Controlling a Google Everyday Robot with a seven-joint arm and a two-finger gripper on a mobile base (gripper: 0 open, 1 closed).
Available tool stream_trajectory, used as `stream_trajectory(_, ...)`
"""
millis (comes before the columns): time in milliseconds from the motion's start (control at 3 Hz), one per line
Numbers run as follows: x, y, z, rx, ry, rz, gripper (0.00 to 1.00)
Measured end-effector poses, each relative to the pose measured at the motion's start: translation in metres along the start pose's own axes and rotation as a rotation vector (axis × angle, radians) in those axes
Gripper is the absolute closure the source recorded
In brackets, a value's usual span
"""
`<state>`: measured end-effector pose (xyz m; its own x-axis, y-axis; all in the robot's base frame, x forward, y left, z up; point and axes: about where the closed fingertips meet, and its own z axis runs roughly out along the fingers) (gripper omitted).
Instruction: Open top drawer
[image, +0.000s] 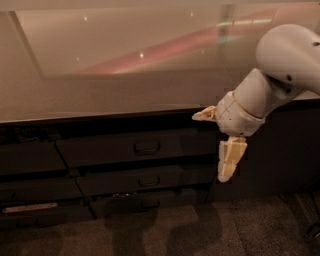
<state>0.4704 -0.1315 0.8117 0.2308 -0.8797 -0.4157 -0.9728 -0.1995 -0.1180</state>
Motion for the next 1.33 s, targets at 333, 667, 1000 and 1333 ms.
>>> stream_trajectory(333, -0.003, -0.004, 0.010, -0.005, 0.169, 0.037, 0.00)
stream_trajectory(667, 0.009, -0.007, 0.009, 0.009, 0.226, 0.083, 0.00)
stream_trajectory(1000, 0.009, -0.007, 0.009, 0.010, 0.226, 0.083, 0.00)
stream_trajectory(1333, 0.005, -0.005, 0.006, 0.059, 0.278, 0.068, 0.00)
